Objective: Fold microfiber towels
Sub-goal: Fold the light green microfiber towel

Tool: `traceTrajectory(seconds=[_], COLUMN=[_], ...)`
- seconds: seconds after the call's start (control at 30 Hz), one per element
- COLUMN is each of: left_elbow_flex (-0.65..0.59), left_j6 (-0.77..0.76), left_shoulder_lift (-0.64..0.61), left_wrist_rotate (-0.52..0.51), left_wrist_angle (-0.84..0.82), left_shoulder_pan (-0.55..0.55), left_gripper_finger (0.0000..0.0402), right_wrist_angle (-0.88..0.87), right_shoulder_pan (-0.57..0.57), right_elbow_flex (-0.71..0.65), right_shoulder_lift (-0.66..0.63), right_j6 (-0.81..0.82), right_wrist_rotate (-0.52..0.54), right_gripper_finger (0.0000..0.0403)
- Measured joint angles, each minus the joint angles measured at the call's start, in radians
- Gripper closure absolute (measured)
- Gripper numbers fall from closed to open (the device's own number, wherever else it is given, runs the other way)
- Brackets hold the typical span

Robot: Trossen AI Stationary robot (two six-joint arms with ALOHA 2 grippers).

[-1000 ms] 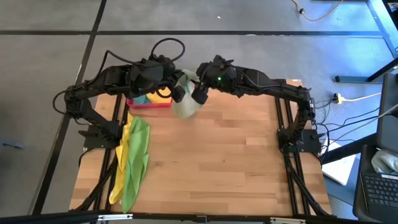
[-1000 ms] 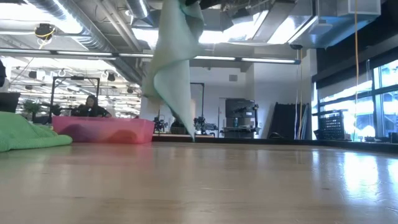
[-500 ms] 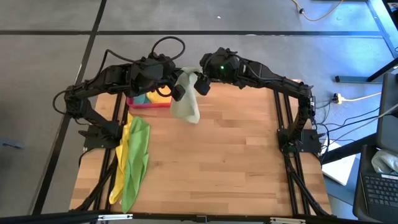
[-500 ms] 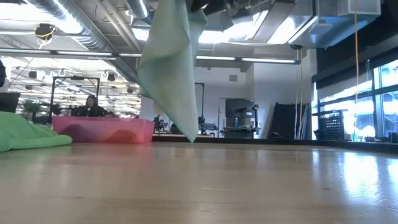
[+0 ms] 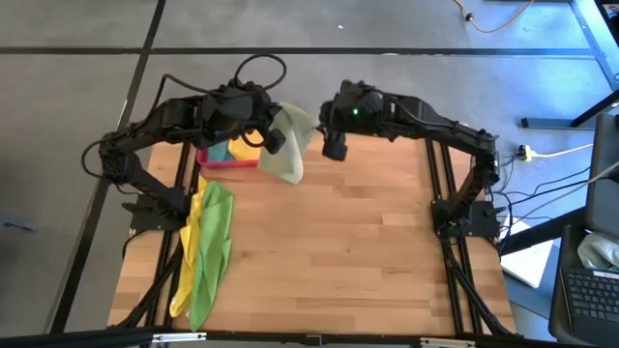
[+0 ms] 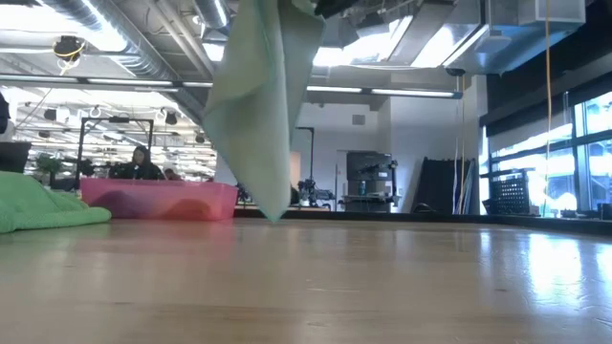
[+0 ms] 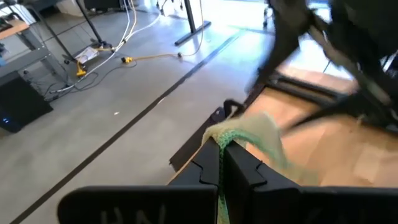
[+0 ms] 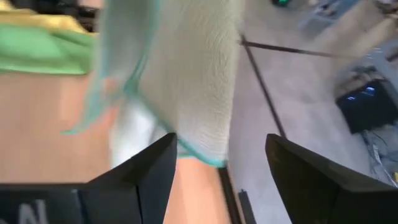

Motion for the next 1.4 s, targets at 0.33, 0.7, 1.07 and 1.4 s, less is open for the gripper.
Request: traceTrajectory(seconds=[0.33, 0.7, 1.07, 1.4], left_elbow_flex=[0.0, 0.049, 0.121, 0.221], left_j6=[0.018, 0.017, -0.009, 0.032], left_shoulder_lift=[-0.019, -0.025, -0.023, -0.025], left_wrist_rotate=[0.024, 0.07, 0.094, 0.079], left_wrist_angle=[0.019, 0.041, 0.045, 0.036], left_shoulder_pan=[0.05, 0.092, 0.102, 0.103], left_gripper_finger=[0.0402, 0.0402, 0.0402, 0.0402], right_wrist_angle=[0.031, 0.134, 0.465, 0.464], right_shoulder_pan=[0.118, 0.188, 0.179, 0.199], right_elbow_flex=[0.0, -0.001, -0.001, -0.001], right_shoulder_lift=[0.025, 0.107, 0.125, 0.125], right_j6=[-0.013, -0.111, -0.364, -0.408], right_wrist_rotate=[-0.021, 0.221, 0.358, 0.36], right_gripper_finger=[0.0199, 0.0206, 0.0206, 0.0206])
